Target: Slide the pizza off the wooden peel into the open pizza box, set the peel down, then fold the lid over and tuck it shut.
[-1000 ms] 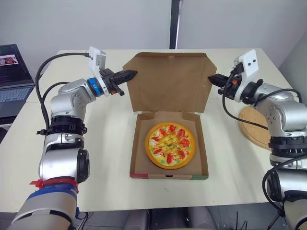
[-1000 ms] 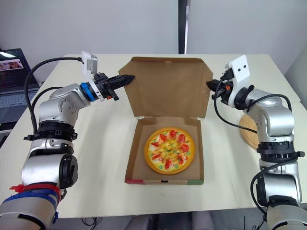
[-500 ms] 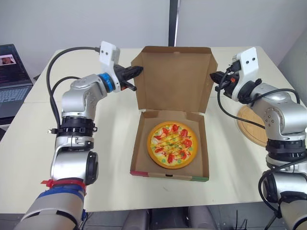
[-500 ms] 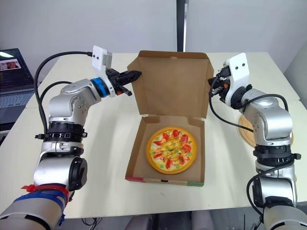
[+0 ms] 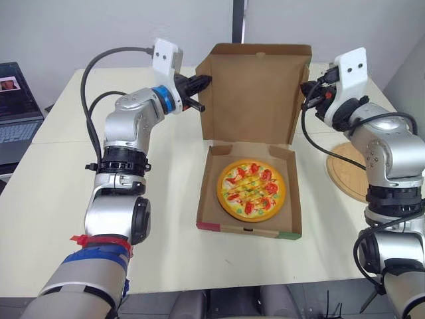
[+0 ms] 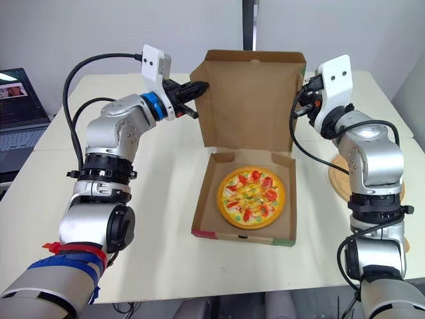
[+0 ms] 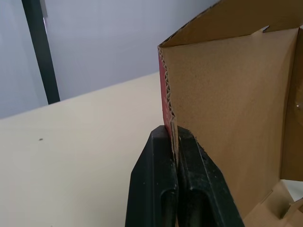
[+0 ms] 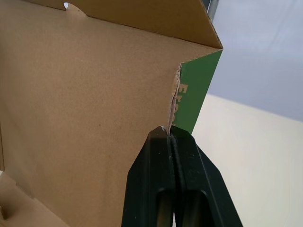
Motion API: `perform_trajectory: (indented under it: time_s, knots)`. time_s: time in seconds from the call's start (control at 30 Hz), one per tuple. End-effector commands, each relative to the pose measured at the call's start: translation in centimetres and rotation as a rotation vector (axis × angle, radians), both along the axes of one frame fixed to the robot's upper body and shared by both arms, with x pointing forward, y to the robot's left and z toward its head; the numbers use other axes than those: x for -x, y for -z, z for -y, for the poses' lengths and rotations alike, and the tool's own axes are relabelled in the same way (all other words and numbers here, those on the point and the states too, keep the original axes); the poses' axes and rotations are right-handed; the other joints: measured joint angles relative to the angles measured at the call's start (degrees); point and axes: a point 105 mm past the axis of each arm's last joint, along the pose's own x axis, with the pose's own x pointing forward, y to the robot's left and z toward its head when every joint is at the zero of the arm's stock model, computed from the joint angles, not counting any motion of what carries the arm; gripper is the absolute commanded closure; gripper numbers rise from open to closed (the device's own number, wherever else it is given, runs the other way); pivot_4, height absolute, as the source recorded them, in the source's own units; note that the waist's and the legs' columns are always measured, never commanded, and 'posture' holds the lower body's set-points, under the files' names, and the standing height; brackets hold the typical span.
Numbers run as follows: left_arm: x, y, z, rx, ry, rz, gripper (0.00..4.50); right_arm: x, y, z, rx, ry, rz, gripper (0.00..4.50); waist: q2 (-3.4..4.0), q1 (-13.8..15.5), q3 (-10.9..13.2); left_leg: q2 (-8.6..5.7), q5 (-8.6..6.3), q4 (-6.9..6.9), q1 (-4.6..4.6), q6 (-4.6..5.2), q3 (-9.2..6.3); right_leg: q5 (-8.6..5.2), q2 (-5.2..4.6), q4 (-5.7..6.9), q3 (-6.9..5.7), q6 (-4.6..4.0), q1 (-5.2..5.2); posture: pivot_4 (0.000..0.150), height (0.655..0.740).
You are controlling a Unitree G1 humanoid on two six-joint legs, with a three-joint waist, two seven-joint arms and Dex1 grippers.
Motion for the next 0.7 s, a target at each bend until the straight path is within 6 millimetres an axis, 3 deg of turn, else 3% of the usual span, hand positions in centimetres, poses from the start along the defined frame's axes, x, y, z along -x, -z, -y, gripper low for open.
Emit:
perform_trajectory:
  time_s: [0.03,0.37,0.7]
  knots:
    - [0.6,-2.7,1.0,0.030,0.018,0.101,4.50,1.5,-2.4,-2.1,-0.014,-0.086,0.111,4.46,0.00,0.01,0.00,0.00,0.00,0.00,0.01,0.00,0.00,0.00,0.00,-0.01,0.00,0.00,0.00,0.150,0.7400]
    - [1.1,-1.9,0.0,0.013,-0.023,0.119,4.50,1.7,-1.3,-2.0,-0.011,-0.093,0.135,4.46,0.00,-0.04,0.00,0.00,0.00,0.11,0.01,0.00,0.00,0.00,0.01,0.04,0.01,0.00,0.00,0.150,0.7400]
    - [5.8,-0.8,0.4,0.172,-0.029,0.026,4.50,4.8,-0.5,-2.9,-0.071,-0.118,0.145,4.46,0.00,0.04,0.00,0.03,-0.01,0.28,-0.02,0.00,-0.07,0.00,0.02,0.11,0.04,0.00,0.00,0.150,0.7400]
